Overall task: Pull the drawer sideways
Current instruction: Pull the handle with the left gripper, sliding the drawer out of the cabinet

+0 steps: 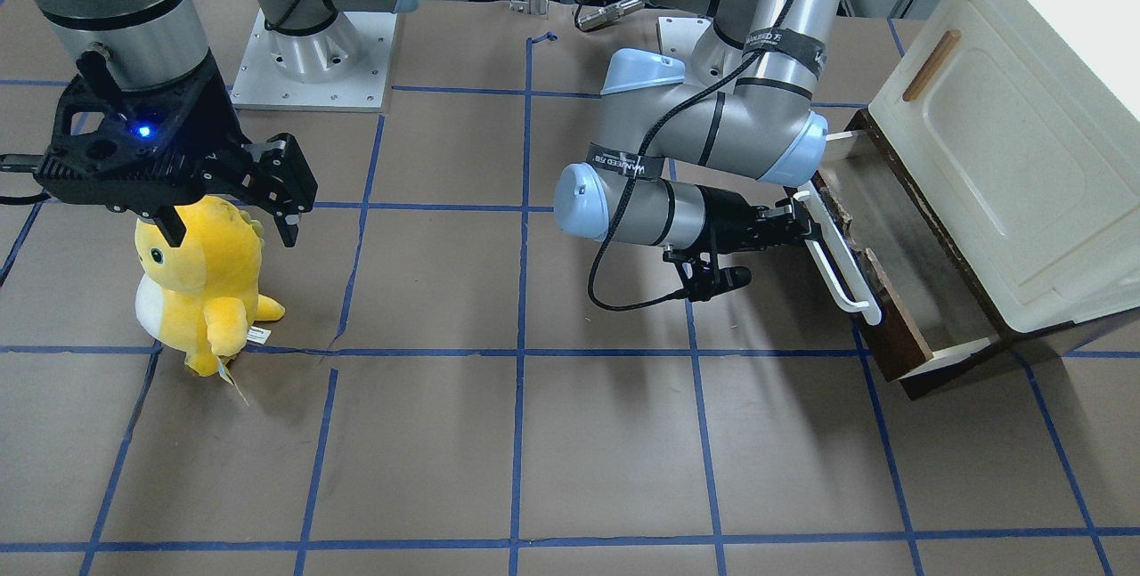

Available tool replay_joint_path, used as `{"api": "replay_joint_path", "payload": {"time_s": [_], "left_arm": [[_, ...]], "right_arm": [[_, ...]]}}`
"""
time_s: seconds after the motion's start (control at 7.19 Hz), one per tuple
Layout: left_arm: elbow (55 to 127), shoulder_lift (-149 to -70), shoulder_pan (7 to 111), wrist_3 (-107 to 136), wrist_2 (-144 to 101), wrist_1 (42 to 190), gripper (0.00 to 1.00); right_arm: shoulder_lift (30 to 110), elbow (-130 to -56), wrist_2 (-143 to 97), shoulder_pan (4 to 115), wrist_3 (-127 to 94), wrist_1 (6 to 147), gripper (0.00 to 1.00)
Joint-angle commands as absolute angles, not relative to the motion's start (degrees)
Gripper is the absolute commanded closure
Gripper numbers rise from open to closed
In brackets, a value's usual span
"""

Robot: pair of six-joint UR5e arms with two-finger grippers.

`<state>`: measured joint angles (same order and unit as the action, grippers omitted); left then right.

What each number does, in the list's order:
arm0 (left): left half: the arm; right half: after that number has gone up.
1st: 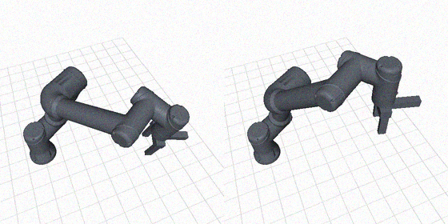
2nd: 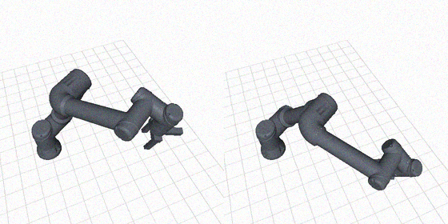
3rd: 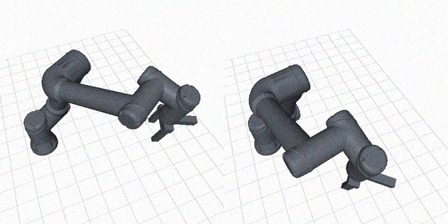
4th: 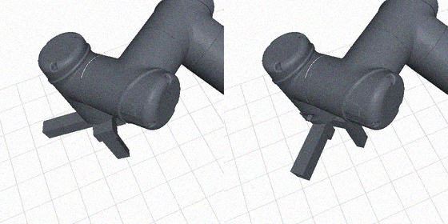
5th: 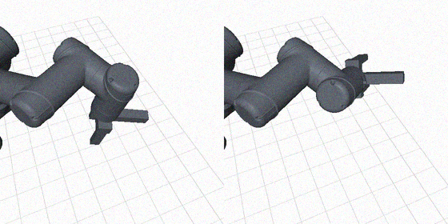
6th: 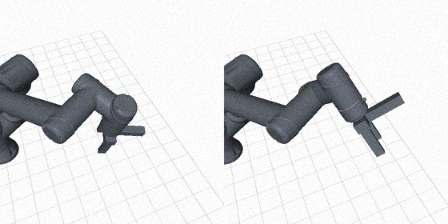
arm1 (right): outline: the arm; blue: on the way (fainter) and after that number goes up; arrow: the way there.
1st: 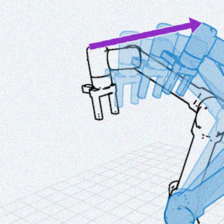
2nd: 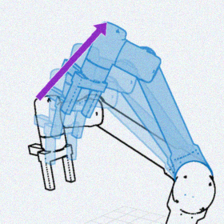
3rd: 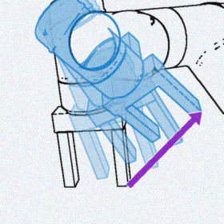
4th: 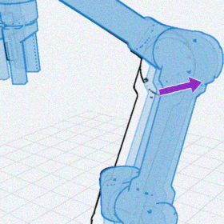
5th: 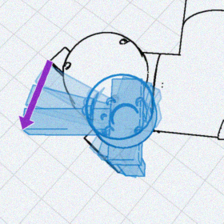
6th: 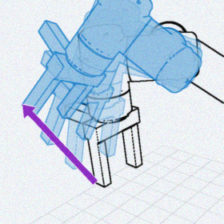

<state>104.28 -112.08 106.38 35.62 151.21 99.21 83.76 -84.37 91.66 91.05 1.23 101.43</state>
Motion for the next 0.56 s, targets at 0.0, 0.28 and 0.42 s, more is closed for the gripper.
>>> {"api": "replay_joint_path", "payload": {"time_s": [0.0,0.28,0.42], "left_arm": [[104.2,-112.1,107.5,35.7,151.2,99.1,0.95],[104.3,-112.1,107.9,35.7,151.3,98.8,0.95],[104.3,-112.2,108.2,35.7,151.3,98.8,0.95]], "right_arm": [[83.8,-84.4,91.7,91.1,1.2,101.4,0.0],[83.8,-84.4,91.7,91.1,1.2,101.4,0.0],[83.8,-84.4,91.7,91.1,1.2,101.4,0.0]]}}
